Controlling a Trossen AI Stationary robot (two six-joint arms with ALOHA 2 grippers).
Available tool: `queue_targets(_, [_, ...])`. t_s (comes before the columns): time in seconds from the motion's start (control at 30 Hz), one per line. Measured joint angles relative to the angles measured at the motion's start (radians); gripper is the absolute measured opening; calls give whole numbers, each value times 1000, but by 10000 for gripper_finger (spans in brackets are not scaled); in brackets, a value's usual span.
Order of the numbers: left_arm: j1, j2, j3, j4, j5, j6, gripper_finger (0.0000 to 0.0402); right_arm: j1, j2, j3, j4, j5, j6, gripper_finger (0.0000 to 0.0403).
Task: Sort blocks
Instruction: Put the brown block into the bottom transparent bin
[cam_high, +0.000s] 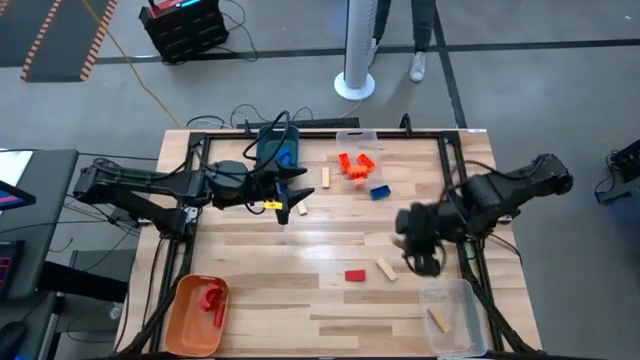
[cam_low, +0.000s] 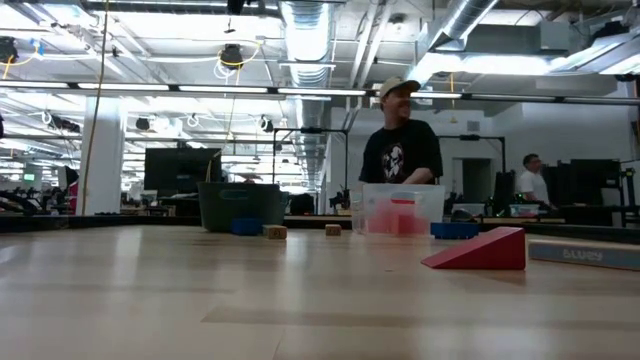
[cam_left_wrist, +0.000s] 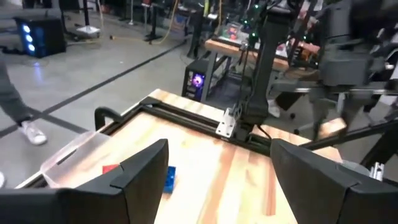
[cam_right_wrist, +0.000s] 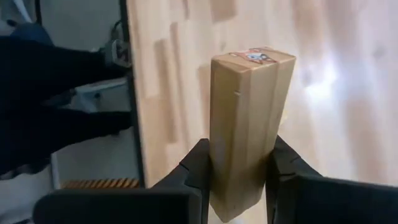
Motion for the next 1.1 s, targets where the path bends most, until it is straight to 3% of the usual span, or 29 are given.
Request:
queue_targets(0.37, [0, 0, 0, -25, -16, 20, 275, 302, -1, 0, -196, 47, 542, 77])
queue_targets(0.53, [6, 0, 0, -29, -19, 54, 274, 438, -1, 0, -183, 75, 762, 77])
queue_targets(0.73, [11, 0, 0, -37, -20, 75, 274, 589, -1, -31, -161, 185, 1023, 77])
queue_targets(1.1, [11, 0, 0, -58, -19, 61, 275, 779, 0, -478, 355, 193, 1403, 77])
